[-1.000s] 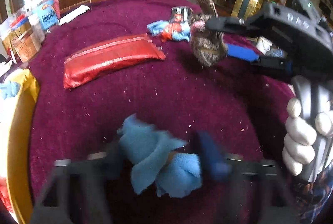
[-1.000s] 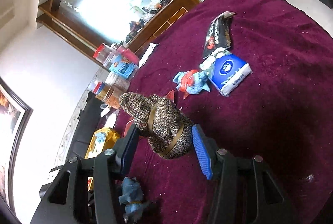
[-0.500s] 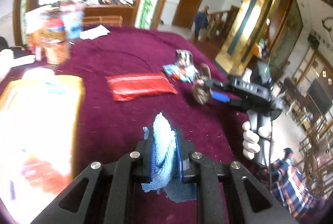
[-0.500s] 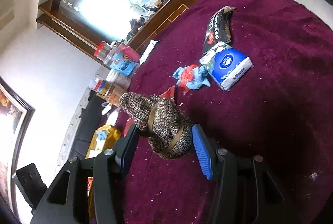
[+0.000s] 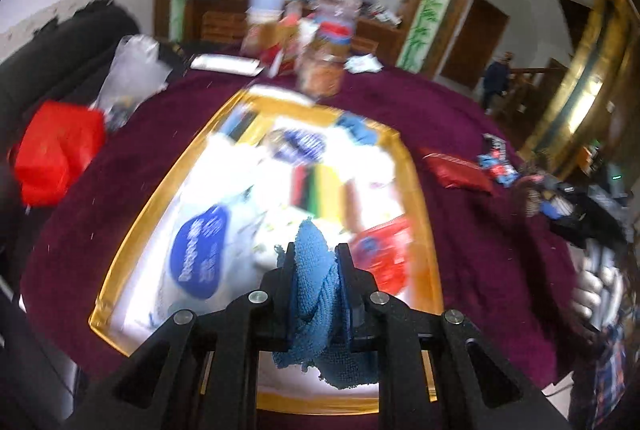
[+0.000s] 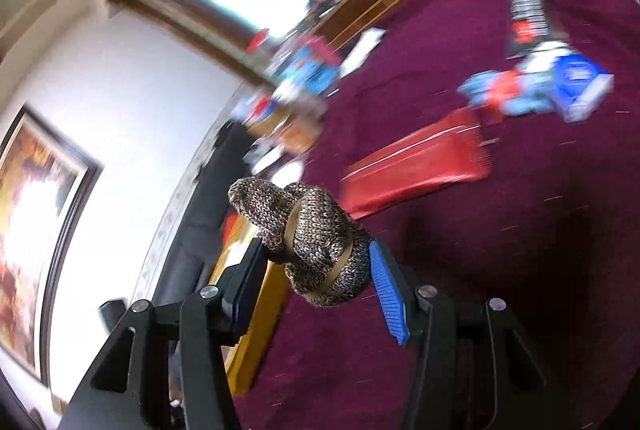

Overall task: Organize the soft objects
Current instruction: 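Carry blue glove and knitted scrubber to the tray and release both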

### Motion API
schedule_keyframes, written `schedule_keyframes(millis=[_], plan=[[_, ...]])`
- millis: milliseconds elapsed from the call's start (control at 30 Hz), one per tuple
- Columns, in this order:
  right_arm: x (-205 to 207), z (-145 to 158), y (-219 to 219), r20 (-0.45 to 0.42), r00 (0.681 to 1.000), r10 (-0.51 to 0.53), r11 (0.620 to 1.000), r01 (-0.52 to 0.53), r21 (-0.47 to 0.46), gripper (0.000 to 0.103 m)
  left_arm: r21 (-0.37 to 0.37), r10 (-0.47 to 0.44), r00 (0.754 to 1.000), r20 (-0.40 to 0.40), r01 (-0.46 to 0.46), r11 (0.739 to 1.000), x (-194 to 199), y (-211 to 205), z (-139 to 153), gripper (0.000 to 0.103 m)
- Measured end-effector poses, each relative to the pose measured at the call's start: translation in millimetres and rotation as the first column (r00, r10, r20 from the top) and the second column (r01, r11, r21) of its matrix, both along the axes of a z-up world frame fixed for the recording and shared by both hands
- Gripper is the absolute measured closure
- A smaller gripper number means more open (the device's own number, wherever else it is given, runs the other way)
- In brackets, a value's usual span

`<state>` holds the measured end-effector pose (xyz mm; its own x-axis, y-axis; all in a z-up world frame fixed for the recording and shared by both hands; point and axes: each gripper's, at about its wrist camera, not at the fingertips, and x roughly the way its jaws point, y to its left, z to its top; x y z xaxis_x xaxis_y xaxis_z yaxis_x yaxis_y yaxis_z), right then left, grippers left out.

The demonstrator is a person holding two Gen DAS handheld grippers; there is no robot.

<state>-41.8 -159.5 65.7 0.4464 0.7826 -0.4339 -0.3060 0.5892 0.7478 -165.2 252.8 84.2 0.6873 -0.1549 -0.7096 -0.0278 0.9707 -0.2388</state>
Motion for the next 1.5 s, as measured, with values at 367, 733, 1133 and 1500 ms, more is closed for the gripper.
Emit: schedule_keyframes(millis=[367,733,1133,1500], plan=[[-65,39,189,0.040,0.894,0.447,0.881,-0.432,-0.192,0.051,-0.025,0.022,0.995,-0.094,-0.025,0.999,7,18,-30,0.045],[-117,1,289,0.039,0.853,0.520,0.553,-0.301,-0.777,0.046,0.166,0.259,0.948,0.182,-0.290,0.943,-28,51,20,0.009],[-112,30,259,0.139,0.887,0.441,0.642,-0.204,-0.739,0.033,0.281,0.289,0.940,0.183,-0.332,0.900,-32,51,9,0.008],[-93,31,193,0.136,0.949,0.285,0.745,-0.130,-0.655,0.032,0.356,0.218,0.962,0.163,-0.263,0.897,-28,11,13,0.008]])
